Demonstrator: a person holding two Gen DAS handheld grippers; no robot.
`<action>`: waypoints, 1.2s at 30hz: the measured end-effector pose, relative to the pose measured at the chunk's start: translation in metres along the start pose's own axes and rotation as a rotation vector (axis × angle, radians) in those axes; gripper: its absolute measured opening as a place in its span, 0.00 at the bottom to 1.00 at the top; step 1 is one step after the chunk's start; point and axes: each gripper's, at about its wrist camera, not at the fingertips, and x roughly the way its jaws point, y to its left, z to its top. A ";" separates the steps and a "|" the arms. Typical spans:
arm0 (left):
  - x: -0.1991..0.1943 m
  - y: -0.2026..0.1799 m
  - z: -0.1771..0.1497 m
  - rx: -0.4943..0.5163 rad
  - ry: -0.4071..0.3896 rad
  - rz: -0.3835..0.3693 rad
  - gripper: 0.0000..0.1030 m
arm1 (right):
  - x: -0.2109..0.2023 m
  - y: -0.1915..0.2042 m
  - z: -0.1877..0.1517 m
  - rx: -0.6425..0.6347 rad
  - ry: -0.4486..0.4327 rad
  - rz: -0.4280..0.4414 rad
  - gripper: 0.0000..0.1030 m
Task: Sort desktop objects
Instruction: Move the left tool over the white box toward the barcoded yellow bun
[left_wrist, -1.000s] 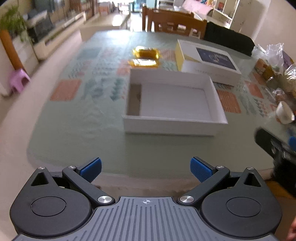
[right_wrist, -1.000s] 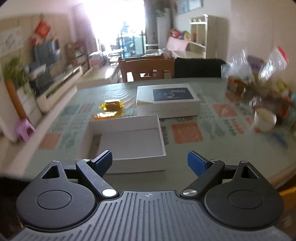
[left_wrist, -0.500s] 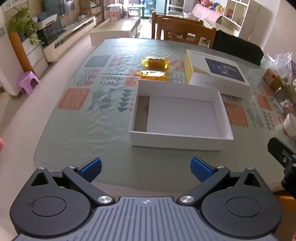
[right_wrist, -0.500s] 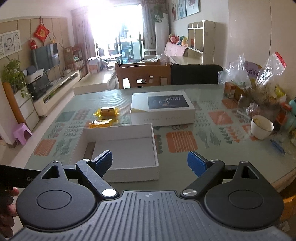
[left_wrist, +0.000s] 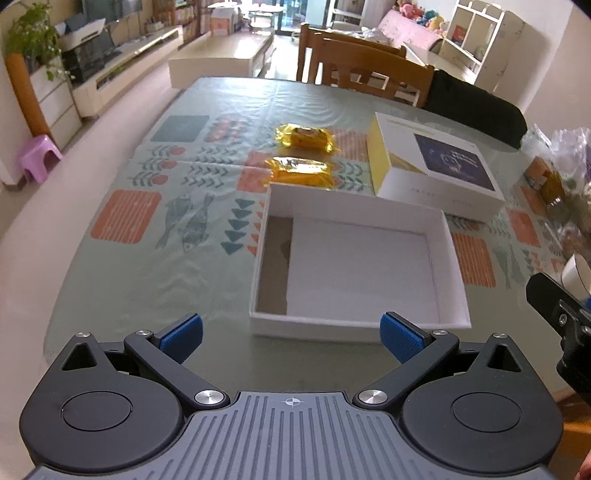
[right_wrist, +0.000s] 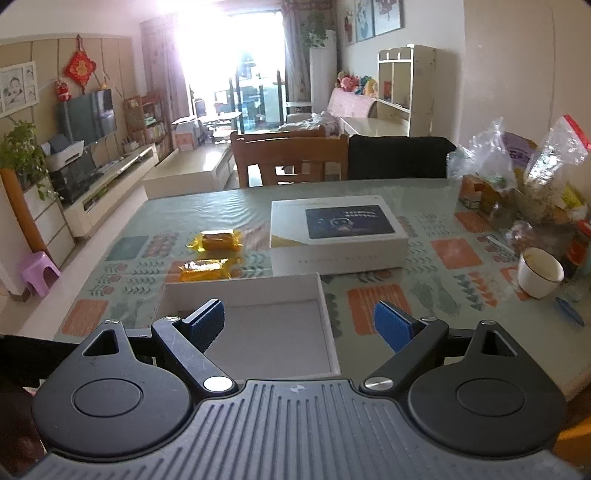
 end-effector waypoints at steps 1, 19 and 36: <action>0.004 0.002 0.005 -0.001 0.004 -0.006 1.00 | 0.005 0.002 0.003 0.005 0.002 -0.002 1.00; 0.054 0.025 0.072 0.006 0.022 -0.049 1.00 | 0.073 0.037 0.032 0.058 0.032 -0.078 1.00; 0.067 0.015 0.114 0.064 0.026 -0.124 1.00 | 0.102 0.050 0.061 0.051 0.047 -0.104 1.00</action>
